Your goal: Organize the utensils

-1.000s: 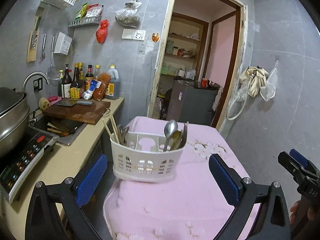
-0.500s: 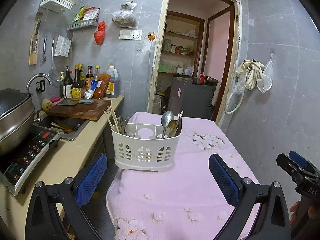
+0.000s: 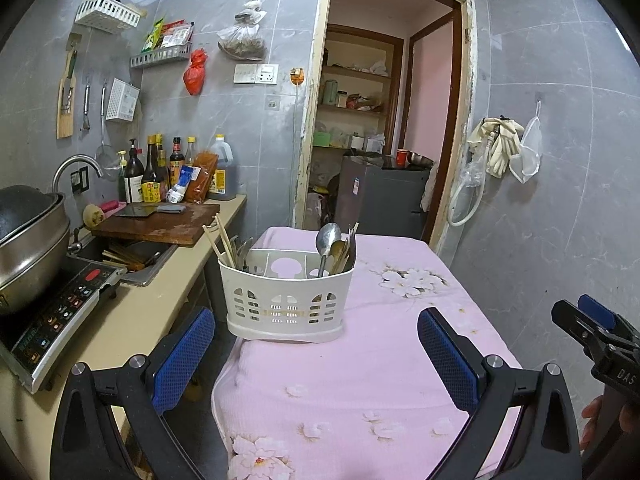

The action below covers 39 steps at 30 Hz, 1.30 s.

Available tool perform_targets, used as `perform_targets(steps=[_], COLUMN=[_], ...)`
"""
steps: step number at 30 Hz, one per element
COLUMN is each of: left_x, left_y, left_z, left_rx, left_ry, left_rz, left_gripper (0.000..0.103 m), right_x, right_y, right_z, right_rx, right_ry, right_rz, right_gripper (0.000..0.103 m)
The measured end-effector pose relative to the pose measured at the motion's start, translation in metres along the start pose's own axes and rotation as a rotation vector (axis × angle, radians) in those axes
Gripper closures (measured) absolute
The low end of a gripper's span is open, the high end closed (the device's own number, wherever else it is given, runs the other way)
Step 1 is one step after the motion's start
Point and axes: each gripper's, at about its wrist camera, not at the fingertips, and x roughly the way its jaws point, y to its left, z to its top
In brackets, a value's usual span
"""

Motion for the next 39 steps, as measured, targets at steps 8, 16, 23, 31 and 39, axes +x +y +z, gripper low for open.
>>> perform_targets(steps=[8, 16, 23, 31, 39], left_x=[-0.001, -0.0018, -0.0012, -0.0011, -0.0006], left_y=[-0.0004, -0.0001, 0.0017, 0.0019, 0.0032], left_z=[0.0005, 0.0017, 0.0015, 0.0016, 0.0016], left_rx=[-0.005, -0.011, -0.012, -0.012, -0.014], left_ry=[0.0, 0.001, 0.001, 0.002, 0.002], left_rz=[0.002, 0.007, 0.008, 0.008, 0.009], left_gripper=[0.001, 0.001, 0.001, 0.001, 0.001], right_x=[-0.0003, -0.0002, -0.0002, -0.0001, -0.0005], right_y=[0.0014, 0.001, 0.0015, 0.0017, 0.0027], right_z=[-0.0007, -0.0006, -0.0008, -0.0004, -0.0022], right_rx=[0.001, 0.001, 0.001, 0.002, 0.0], right_ry=[0.001, 0.002, 0.004, 0.005, 0.006], right_rz=[-0.001, 0.0, 0.0, 0.0, 0.001], right_gripper=[0.001, 0.001, 0.001, 0.001, 0.001])
